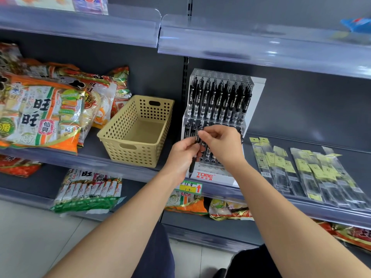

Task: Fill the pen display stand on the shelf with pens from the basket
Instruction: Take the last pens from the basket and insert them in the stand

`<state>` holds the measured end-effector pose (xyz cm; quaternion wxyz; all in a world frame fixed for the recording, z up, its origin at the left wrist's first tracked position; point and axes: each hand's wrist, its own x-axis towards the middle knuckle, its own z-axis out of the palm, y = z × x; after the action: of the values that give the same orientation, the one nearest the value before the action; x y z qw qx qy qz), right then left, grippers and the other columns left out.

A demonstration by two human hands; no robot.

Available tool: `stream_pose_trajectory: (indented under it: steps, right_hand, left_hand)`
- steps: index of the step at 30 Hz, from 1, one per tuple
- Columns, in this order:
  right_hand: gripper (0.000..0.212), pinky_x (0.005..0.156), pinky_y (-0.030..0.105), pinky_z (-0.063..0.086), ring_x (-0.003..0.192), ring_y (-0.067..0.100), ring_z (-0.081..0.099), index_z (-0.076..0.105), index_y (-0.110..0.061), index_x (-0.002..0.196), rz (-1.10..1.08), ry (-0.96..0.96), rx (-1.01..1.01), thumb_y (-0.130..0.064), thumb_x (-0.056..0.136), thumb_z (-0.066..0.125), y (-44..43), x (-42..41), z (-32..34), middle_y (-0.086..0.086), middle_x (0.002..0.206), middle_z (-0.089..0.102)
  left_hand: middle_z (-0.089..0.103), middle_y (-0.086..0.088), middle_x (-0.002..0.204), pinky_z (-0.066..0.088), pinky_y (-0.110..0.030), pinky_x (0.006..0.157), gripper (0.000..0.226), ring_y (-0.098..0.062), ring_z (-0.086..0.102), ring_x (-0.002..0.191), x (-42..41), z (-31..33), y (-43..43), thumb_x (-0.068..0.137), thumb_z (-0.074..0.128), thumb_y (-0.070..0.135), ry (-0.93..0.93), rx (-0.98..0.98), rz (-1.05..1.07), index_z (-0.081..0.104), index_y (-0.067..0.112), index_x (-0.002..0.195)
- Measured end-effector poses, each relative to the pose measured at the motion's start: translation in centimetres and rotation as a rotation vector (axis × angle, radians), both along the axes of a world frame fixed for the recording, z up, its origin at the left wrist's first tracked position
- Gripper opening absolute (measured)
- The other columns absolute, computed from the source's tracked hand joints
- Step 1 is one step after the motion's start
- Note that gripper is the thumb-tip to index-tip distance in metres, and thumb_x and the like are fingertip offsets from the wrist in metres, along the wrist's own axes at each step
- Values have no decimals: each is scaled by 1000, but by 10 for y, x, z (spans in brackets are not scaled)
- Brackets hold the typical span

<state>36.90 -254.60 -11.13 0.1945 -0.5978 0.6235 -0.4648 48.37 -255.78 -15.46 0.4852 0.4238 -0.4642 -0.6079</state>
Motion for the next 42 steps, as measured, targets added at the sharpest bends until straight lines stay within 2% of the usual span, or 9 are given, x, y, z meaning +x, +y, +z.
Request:
stream_pose_trajectory:
  steps: [5, 10, 12, 17, 20, 24, 30, 39, 42]
  right_hand:
    - [17, 58, 27, 51, 53, 6, 58, 74, -19, 77, -48, 39, 44, -36, 80, 75, -1, 0, 4, -8, 62, 66]
    - [22, 64, 40, 57, 62, 25, 67, 72, -10, 69, -97, 138, 21, -27, 83, 71, 0, 3, 12, 6, 60, 68]
    - [24, 64, 34, 55, 63, 23, 66, 71, -8, 70, -146, 170, -30, -27, 85, 69, -1, 2, 16, 5, 61, 68]
    - [21, 65, 23, 45, 65, 14, 61, 72, -10, 82, -230, 227, -165, -29, 89, 65, -1, 2, 20, -5, 66, 63]
    - [21, 65, 25, 46, 66, 16, 61, 71, -11, 84, -243, 214, -188, -29, 90, 64, -1, 3, 11, -1, 71, 68]
    - [21, 60, 29, 46, 59, 16, 55, 66, -10, 78, -246, 176, -223, -26, 90, 65, -1, 5, -2, -4, 62, 60]
    - [23, 58, 25, 39, 57, 13, 51, 65, -9, 77, -240, 189, -200, -27, 91, 63, -2, 5, -5, -6, 61, 56]
    - [23, 59, 27, 46, 60, 17, 57, 64, -13, 76, -258, 301, -144, -29, 92, 59, -4, 3, -1, -2, 63, 63]
    - [26, 52, 23, 40, 60, 18, 59, 66, -12, 75, -249, 365, -79, -32, 91, 60, -7, 2, -6, 1, 65, 66]
  left_hand:
    - [69, -9, 105, 52, -32, 85, 30, -21, 64, 99, 0, 1, 0, 91, 57, 1, -61, -95, 32, 64, 10, 119]
    - [68, -5, 103, 52, -31, 90, 31, -18, 64, 100, -1, 3, -2, 86, 64, 0, -97, -104, 49, 65, 13, 114]
    - [68, -1, 100, 52, -26, 88, 29, -12, 64, 96, 1, 3, -3, 86, 64, -3, -115, -106, 78, 66, 13, 111]
    - [69, 3, 93, 53, -33, 89, 25, -14, 64, 91, 8, -6, -6, 89, 58, 1, -305, -86, 194, 69, 24, 93]
    - [68, 3, 92, 53, -32, 84, 22, -15, 62, 86, 11, -10, -7, 90, 56, 5, -445, -130, 200, 69, 21, 99]
    - [69, 2, 100, 46, -22, 76, 24, -13, 61, 89, 17, -15, -10, 93, 54, 7, -685, -250, 220, 69, 17, 110]
    - [66, 1, 109, 47, -25, 74, 27, -14, 59, 91, 32, -21, -14, 94, 52, 9, -953, -326, 232, 67, 18, 115]
    - [64, -1, 111, 45, -26, 73, 26, -15, 59, 93, 39, -20, -16, 92, 57, 11, -1047, -334, 209, 66, 16, 116]
    - [63, -2, 112, 47, -26, 75, 27, -17, 59, 94, 40, -19, -16, 92, 58, 11, -1063, -353, 204, 65, 16, 117]
